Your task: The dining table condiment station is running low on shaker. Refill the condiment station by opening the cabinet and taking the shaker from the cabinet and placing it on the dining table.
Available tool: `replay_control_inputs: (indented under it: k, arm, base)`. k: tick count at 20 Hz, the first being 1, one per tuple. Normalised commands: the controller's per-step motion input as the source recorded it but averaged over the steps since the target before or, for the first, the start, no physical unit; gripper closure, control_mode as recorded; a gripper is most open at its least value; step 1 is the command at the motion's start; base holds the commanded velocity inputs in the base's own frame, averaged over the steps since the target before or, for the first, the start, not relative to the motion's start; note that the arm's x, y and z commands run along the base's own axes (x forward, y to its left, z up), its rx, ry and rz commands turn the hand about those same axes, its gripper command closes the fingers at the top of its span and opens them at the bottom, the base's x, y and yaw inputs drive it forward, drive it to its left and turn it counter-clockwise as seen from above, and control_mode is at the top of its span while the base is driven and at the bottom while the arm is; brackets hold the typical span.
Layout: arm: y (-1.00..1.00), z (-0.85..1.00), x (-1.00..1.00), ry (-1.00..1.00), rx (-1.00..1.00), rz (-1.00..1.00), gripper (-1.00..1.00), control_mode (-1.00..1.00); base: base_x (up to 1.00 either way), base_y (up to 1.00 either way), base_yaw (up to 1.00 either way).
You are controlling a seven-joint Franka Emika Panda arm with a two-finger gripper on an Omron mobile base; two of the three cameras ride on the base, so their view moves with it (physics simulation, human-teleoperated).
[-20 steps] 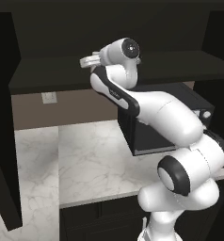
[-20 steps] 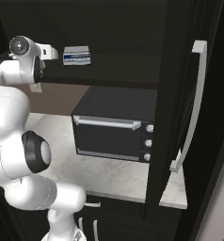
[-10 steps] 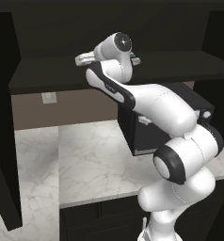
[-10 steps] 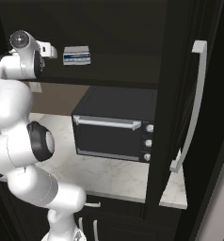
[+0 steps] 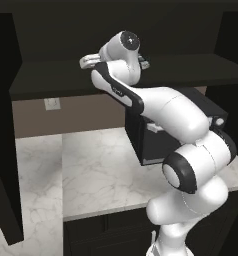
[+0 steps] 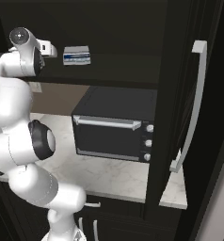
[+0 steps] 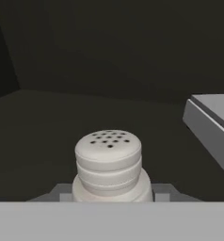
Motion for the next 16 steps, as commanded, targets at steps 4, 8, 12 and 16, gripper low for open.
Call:
replay_control_inputs:
  k: [4,8,12,16]
  arm:
    - [0.00,0.00,-0.19,-0.01,0.00,0.00,1.00,-1.00]
    - [0.00,0.00,-0.94,-0.19,0.00,0.00,1.00,-1.00]
    - [0.00,0.02,-1.00,-0.16,0.00,0.00,1.00,-1.00]
    - [-0.07,0.25,-1.00,-0.07,0.01,0.00,1.00,-1.00]
  base:
    - [0.00,0.00,0.00]
    - [0.00,0.00,0.00]
    - [0.00,0.00,0.00]
    - [0.00,0.00,0.00]
